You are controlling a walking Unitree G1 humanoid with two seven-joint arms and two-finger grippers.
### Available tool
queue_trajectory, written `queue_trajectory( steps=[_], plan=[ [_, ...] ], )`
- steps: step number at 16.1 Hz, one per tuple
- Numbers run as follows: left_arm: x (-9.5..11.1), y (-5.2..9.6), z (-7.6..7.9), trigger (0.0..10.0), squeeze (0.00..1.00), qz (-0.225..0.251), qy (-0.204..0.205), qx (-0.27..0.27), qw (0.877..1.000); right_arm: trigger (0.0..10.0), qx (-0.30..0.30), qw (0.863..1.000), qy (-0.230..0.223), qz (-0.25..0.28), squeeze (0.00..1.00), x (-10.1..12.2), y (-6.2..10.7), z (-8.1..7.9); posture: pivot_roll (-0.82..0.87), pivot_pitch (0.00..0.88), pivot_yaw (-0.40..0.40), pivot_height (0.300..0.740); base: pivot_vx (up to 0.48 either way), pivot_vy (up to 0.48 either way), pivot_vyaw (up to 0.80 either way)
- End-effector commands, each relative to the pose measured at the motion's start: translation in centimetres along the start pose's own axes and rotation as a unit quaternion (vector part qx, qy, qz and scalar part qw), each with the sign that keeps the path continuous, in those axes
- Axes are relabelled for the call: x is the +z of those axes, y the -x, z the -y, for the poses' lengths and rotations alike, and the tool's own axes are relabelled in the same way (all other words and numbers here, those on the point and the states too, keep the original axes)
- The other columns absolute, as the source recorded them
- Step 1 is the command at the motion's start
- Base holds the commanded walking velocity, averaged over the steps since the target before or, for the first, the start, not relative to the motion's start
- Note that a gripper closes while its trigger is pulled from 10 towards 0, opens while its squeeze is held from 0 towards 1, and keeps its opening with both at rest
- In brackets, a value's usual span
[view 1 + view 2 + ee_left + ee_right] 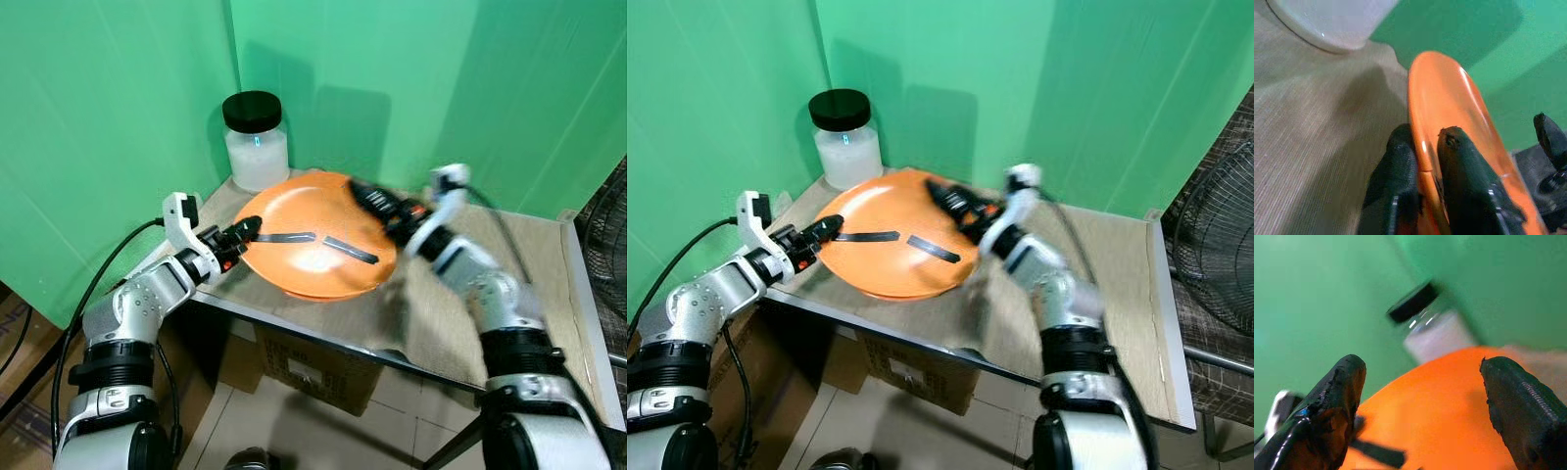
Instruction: Setting the table
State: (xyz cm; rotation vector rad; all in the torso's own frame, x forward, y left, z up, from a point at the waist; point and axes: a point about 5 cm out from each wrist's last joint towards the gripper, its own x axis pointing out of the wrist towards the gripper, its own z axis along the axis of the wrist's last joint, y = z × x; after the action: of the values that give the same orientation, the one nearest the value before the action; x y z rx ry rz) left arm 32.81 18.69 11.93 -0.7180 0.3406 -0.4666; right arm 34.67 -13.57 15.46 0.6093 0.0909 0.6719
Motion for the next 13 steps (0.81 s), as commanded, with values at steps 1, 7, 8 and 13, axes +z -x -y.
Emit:
queue_trajectory(
  steps=[1, 7, 8, 13],
  plan=[
    [0.8, -0.4, 0.7, 0.0, 0.00, 0.016, 0.009, -0.012, 1.000, 10.0, -0.012, 0.999, 0.017, 0.036, 0.00, 1.9, 0.0, 0.2, 0.00, 0.000, 0.052, 0.740, 0.000, 0.000, 0.00],
    [3.3, -0.1, 2.3, 0.0, 0.00, 0.099, 0.045, -0.057, 0.992, 10.0, -0.109, 0.992, 0.066, 0.017, 0.00, 2.6, 1.5, 1.6, 0.00, 0.000, 0.049, 0.740, 0.000, 0.000, 0.00],
    [4.0, 0.1, 2.8, 0.0, 0.00, 0.119, 0.051, -0.069, 0.989, 10.0, -0.124, 0.990, 0.072, 0.004, 0.00, 2.5, 1.8, 1.7, 0.00, 0.000, 0.045, 0.740, 0.000, 0.000, 0.00],
    [6.5, 1.3, 4.9, 0.0, 0.00, 0.170, 0.022, -0.089, 0.981, 10.0, -0.195, 0.976, 0.077, -0.067, 1.00, 1.7, 3.8, 2.7, 0.00, 0.000, 0.032, 0.740, 0.000, 0.000, 0.00]
  ],
)
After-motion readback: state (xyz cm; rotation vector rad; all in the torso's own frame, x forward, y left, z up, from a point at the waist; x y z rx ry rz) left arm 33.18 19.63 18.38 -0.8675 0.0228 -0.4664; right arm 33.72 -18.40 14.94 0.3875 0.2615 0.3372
